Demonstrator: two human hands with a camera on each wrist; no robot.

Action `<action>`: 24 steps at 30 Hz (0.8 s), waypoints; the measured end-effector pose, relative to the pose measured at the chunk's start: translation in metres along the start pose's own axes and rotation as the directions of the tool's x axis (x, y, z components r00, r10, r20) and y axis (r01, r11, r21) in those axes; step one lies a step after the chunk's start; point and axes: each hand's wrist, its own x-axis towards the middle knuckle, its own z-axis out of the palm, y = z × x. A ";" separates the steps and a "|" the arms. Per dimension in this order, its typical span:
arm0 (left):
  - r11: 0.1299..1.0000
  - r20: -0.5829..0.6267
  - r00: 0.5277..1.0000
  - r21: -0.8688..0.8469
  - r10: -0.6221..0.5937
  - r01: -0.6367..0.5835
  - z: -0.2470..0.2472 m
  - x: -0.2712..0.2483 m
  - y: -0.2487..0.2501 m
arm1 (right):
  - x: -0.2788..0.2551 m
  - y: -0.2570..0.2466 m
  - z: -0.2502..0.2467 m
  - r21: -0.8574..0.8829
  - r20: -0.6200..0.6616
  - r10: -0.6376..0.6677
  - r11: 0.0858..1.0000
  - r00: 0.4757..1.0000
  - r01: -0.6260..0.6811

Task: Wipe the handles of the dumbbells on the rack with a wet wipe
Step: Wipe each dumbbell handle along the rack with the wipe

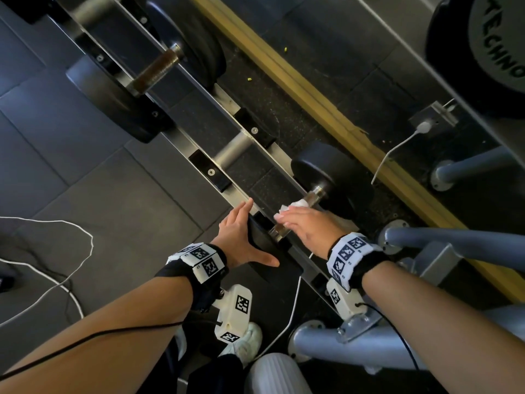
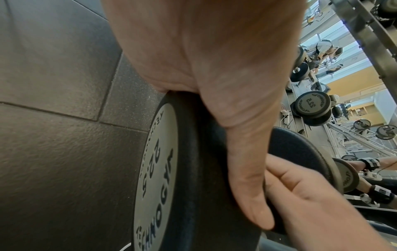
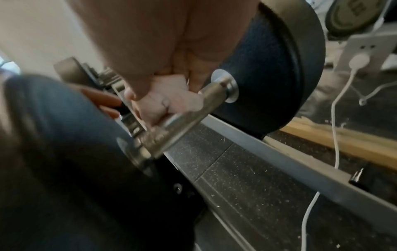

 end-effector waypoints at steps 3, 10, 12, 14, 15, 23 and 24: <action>1.000 0.000 1.000 -0.010 -0.003 0.003 0.000 0.000 -0.001 | 0.014 0.003 -0.010 0.053 -0.123 0.049 0.998 0.991 -0.043; 1.000 0.015 1.000 -0.018 -0.007 0.007 -0.001 0.000 -0.001 | 0.016 0.020 0.005 -0.401 -0.082 0.092 0.908 0.992 -0.118; 1.000 0.007 1.000 -0.018 -0.002 0.002 0.000 0.000 -0.001 | 0.012 0.018 0.011 -0.334 -0.112 0.058 0.938 0.992 -0.092; 1.000 -0.001 1.000 -0.019 0.002 -0.002 0.000 -0.001 0.000 | 0.009 0.014 0.014 -0.233 -0.110 0.004 0.972 0.994 -0.030; 1.000 -0.001 1.000 -0.019 0.000 0.000 0.000 -0.001 0.000 | 0.008 0.011 0.015 -0.178 -0.100 -0.017 0.984 0.995 -0.002; 1.000 0.005 1.000 -0.017 -0.015 0.015 0.000 -0.001 0.000 | 0.020 0.013 -0.019 0.125 -0.252 0.053 0.992 0.966 -0.021; 1.000 0.007 1.000 -0.015 -0.015 0.015 0.000 -0.001 0.001 | 0.025 0.016 -0.019 0.046 -0.218 0.048 0.998 0.975 -0.039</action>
